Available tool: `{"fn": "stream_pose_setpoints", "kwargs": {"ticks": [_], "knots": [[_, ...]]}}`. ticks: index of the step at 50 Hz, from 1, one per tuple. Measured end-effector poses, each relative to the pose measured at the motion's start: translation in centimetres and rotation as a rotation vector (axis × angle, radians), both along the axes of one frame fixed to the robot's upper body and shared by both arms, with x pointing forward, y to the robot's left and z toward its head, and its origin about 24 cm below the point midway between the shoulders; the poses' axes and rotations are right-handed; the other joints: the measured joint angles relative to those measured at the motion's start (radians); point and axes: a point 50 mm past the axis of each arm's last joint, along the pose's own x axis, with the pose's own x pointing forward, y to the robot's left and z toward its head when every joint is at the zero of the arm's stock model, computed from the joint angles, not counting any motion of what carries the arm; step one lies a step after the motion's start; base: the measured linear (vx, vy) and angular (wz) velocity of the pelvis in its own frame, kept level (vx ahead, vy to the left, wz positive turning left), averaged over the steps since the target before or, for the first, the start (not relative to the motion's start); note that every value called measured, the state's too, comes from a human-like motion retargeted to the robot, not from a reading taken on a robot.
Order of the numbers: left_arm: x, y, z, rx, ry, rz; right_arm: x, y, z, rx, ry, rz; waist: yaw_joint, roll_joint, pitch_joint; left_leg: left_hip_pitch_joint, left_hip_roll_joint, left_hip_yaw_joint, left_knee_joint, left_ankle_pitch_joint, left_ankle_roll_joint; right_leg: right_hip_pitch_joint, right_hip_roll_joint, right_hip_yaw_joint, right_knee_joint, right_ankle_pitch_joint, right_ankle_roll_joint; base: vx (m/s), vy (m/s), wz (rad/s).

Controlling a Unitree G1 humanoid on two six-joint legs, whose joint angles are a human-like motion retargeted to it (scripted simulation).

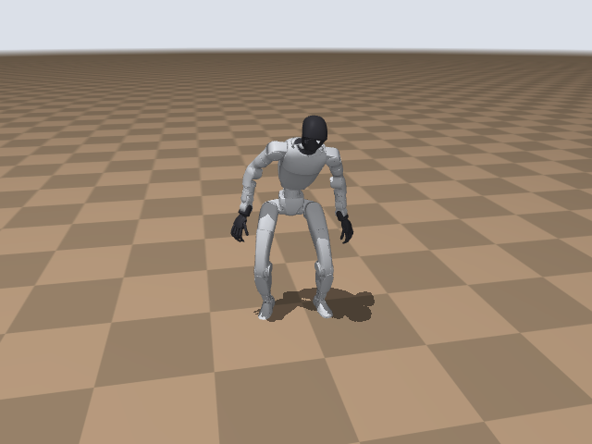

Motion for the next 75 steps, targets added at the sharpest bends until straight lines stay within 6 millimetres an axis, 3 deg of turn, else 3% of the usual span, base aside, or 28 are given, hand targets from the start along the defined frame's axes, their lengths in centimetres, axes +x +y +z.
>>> {"fn": "stream_pose_setpoints", "kwargs": {"ticks": [3, 7, 10, 12, 15, 18, 20, 23, 25, 27, 30, 32, 35, 38, 40, 42, 46, 50, 52, 55, 58, 60, 63, 66, 68, 70, 73, 75], "knots": [[2.3, 0.6, 1.4, 0.015, -0.074, -0.002, -1.5, 0.2, -0.9, 0.012, 0.064, 0.009, 0.016, 0.0, 0.0, -0.032, 0.047, -0.045, 0.03, 0.071, -0.019, -0.096, 0.038, 0.12, 0.151, 0.035, 0.029, 0.04, -0.33, 0.01], [4.9, 0.6, 3.1, 0.049, -0.169, 0.031, -2.5, -0.6, -1.4, -0.041, 0.096, -0.033, 0.0, 0.033, 0.0, -0.04, 0.07, -0.093, -0.038, 0.095, -0.052, -0.135, -0.103, 0.106, 0.219, -0.096, -0.069, 0.06, -0.33, 0.33], [5.7, 0.5, 3.7, 0.008, -0.24, 0.103, -2.7, -1.6, -1.7, -0.077, 0.125, -0.086, -0.035, 0.053, 0.0, -0.036, 0.057, -0.129, -0.103, 0.15, -0.076, -0.088, -0.212, 0.071, 0.094, -0.143, -0.124, 0.06, -0.42, 0.65], [5.8, -0.1, 3.5, -0.032, -0.244, 0.126, -3.2, -2.5, -1.6, -0.098, 0.152, -0.102, -0.028, 0.061, 0.0, -0.027, 0.052, -0.132, -0.137, 0.18, -0.076, -0.024, -0.24, 0.039, -0.096, -0.056, -0.112, 0.05, -0.49, 0.31], [4.4, 0.1, 3.2, -0.073, -0.315, 0.208, -3.0, -3.6, -1.4, -0.145, 0.183, -0.111, 0.0, 0.074, 0.0, -0.02, 0.103, -0.12, -0.142, 0.232, -0.08, 0.032, -0.206, 0.022, -0.222, 0.019, -0.105, 0.05, -0.53, -0.33], [1.7, 0.9, 2.1, -0.084, -0.282, 0.263, -1.7, -2.8, -1.0, -0.153, 0.148, -0.058, 0.024, 0.065, 0.0, -0.049, 0.2, -0.043, -0.085, 0.293, -0.044, 0.005, -0.158, 0.016, -0.174, 0.011, -0.057, 0.05, -0.52, -0.64], [0.2, 1.0, 1.4, -0.08, -0.225, 0.254, -1.1, -2.5, -0.5, -0.16, 0.11, -0.01, 0.043, 0.051, 0.0, -0.083, 0.215, -0.002, -0.012, 0.243, -0.036, -0.002, -0.13, 0.012, -0.182, -0.007, -0.045, 0.06, -0.47, -0.56], [-1.5, 0.7, 0.4, -0.068, -0.128, 0.194, -1.0, -1.9, -0.2, -0.134, 0.087, 0.025, 0.042, 0.027, 0.0, -0.108, 0.105, 0.001, 0.092, 0.066, -0.07, -0.002, -0.104, 0.009, -0.179, -0.022, -0.054, 0.08, -0.37, -0.14], [-2.0, 0.6, 0.0, -0.041, -0.08, 0.151, -1.2, -1.5, -0.7, -0.112, 0.101, 0.009, 0.03, 0.016, 0.0, -0.107, 0.035, 0.028, 0.094, 0.027, -0.085, 0.009, -0.089, -0.021, -0.181, -0.01, -0.055, 0.07, -0.34, 0.2], [-1.7, 0.3, -0.2, -0.02, -0.037, 0.097, -2.0, -1.4, -1.2, -0.089, 0.135, 0.009, 0.027, 0.024, 0.0, -0.084, -0.006, 0.042, 0.007, 0.058, -0.073, -0.01, -0.076, -0.059, -0.134, 0.022, -0.056, 0.05, -0.31, 0.21], [-0.7, -0.4, -0.2, -0.019, -0.019, 0.037, -4.0, -2.0, -1.8, -0.081, 0.202, 0.026, 0.015, 0.055, 0.0, -0.075, 0.002, 0.011, -0.049, 0.089, 0.004, -0.116, -0.074, -0.028, 0.067, 0.122, -0.017, 0.05, -0.29, 0.35], [0.4, -0.6, 0.2, -0.019, -0.043, 0.017, -5.0, -2.1, -2.2, -0.084, 0.24, 0.023, 0.016, 0.067, 0.0, -0.102, 0.031, -0.026, -0.008, 0.112, -0.024, -0.185, -0.096, 0.022, 0.199, 0.119, -0.004, 0.08, -0.33, 0.26], [2.3, -0.6, 1.3, 0.0, -0.101, -0.003, -5.9, -2.5, -2.5, -0.101, 0.271, -0.004, 0.02, 0.091, 0.0, -0.108, 0.06, -0.068, -0.009, 0.113, -0.088, -0.212, -0.199, 0.036, 0.291, -0.014, -0.059, 0.1, -0.38, 0.38], [3.9, -1.1, 2.1, -0.02, -0.184, 0.027, -6.7, -3.7, -2.5, -0.126, 0.3, -0.042, 0.015, 0.121, 0.0, -0.102, 0.056, -0.119, -0.032, 0.137, -0.109, -0.156, -0.282, 0.043, 0.182, -0.1, -0.093, 0.08, -0.45, 0.62], [4.1, -1.2, 2.4, -0.045, -0.233, 0.084, -6.6, -4.3, -2.5, -0.145, 0.317, -0.062, 0.014, 0.122, 0.0, -0.091, 0.055, -0.136, -0.053, 0.165, -0.106, -0.078, -0.301, 0.021, -0.014, -0.048, -0.082, 0.06, -0.54, 0.33], [3.6, -0.7, 2.4, -0.05, -0.255, 0.152, -5.6, -4.5, -2.2, -0.156, 0.307, -0.076, 0.014, 0.109, 0.0, -0.086, 0.072, -0.143, -0.069, 0.203, -0.101, -0.015, -0.285, -0.003, -0.153, 0.024, -0.078, 0.04, -0.59, 0.02], [1.6, 0.4, 1.9, -0.043, -0.237, 0.224, -2.5, -3.7, -1.4, -0.17, 0.227, -0.058, 0.017, 0.081, 0.0, -0.109, 0.148, -0.116, -0.076, 0.313, -0.094, -0.032, -0.241, -0.039, -0.114, 0.012, -0.057, 0.01, -0.57, -0.23], [0.4, 0.4, 1.2, -0.002, -0.158, 0.15, -0.1, -3.1, -0.1, -0.19, 0.136, -0.006, 0.01, 0.039, 0.0, -0.145, 0.134, -0.004, 0.019, 0.142, -0.082, -0.023, -0.202, -0.063, -0.167, 0.005, -0.074, -0.01, -0.44, 0.03], [0.1, 0.0, 0.8, 0.018, -0.117, 0.098, 0.0, -3.0, 0.0, -0.193, 0.131, 0.016, 0.004, 0.032, 0.0, -0.144, 0.053, 0.019, 0.052, 0.056, -0.095, -0.011, -0.182, -0.08, -0.201, 0.03, -0.067, 0.0, -0.32, 0.16], [-0.2, -0.5, 0.3, 0.024, -0.075, 0.063, -0.6, -3.2, -0.3, -0.188, 0.158, 0.027, 0.007, 0.045, 0.0, -0.103, -0.065, 0.014, -0.062, 0.073, -0.122, -0.009, -0.131, -0.112, -0.229, 0.084, -0.045, -0.01, -0.28, -0.07], [-0.5, -0.7, 0.0, 0.0, -0.059, 0.079, -1.9, -3.6, -0.9, -0.173, 0.208, 0.02, 0.002, 0.076, 0.0, -0.075, -0.051, -0.026, -0.158, 0.128, -0.037, -0.101, -0.087, -0.033, -0.069, 0.131, -0.003, 0.0, -0.27, -0.13], [-0.7, -0.2, -0.1, 0.002, -0.05, 0.091, -2.9, -3.7, -1.4, -0.158, 0.229, -0.001, -0.001, 0.084, 0.0, -0.115, -0.009, -0.058, -0.096, 0.155, -0.043, -0.178, -0.063, 0.069, 0.084, 0.087, 0.01, 0.04, -0.31, -0.1], [-0.4, 0.6, 0.3, 0.045, -0.04, 0.102, -4.4, -4.2, -2.0, -0.153, 0.261, -0.063, -0.003, 0.098, 0.0, -0.13, 0.024, -0.091, -0.076, 0.15, -0.078, -0.229, -0.122, 0.112, 0.248, -0.047, -0.047, 0.06, -0.33, 0.09], [0.2, 0.6, 0.6, 0.053, -0.071, 0.132, -6.3, -5.4, -2.2, -0.187, 0.299, -0.115, -0.008, 0.123, 0.0, -0.128, 0.028, -0.122, -0.082, 0.168, -0.088, -0.187, -0.211, 0.074, 0.211, -0.141, -0.105, 0.05, -0.4, 0.4], [0.7, 0.5, 0.8, 0.042, -0.095, 0.166, -6.8, -5.7, -2.4, -0.201, 0.328, -0.12, -0.002, 0.112, 0.0, -0.125, 0.024, -0.125, -0.097, 0.197, -0.086, -0.12, -0.221, 0.042, 0.021, -0.107, -0.101, 0.02, -0.5, 0.18], [0.4, 0.7, 0.8, 0.031, -0.116, 0.205, -6.6, -5.5, -2.4, -0.213, 0.333, -0.107, 0.003, 0.095, 0.0, -0.12, 0.032, -0.122, -0.105, 0.227, -0.078, -0.053, -0.199, 0.026, -0.157, -0.03, -0.098, 0.03, -0.53, -0.03], [-1.0, 1.0, 0.4, 0.003, -0.114, 0.254, -5.0, -4.7, -2.1, -0.217, 0.287, -0.059, 0.002, 0.088, 0.0, -0.146, 0.071, -0.138, -0.076, 0.296, -0.052, -0.076, -0.176, 0.01, -0.092, -0.023, -0.098, 0.01, -0.5, -0.19], [-2.2, 1.1, 0.0, -0.008, -0.086, 0.265, -3.5, -4.0, -1.6, -0.213, 0.238, -0.025, 0.002, 0.065, 0.0, -0.172, 0.07, -0.143, -0.019, 0.274, -0.052, -0.079, -0.153, 0.008, -0.086, -0.041, -0.088, 0.02, -0.47, -0.35]]}}
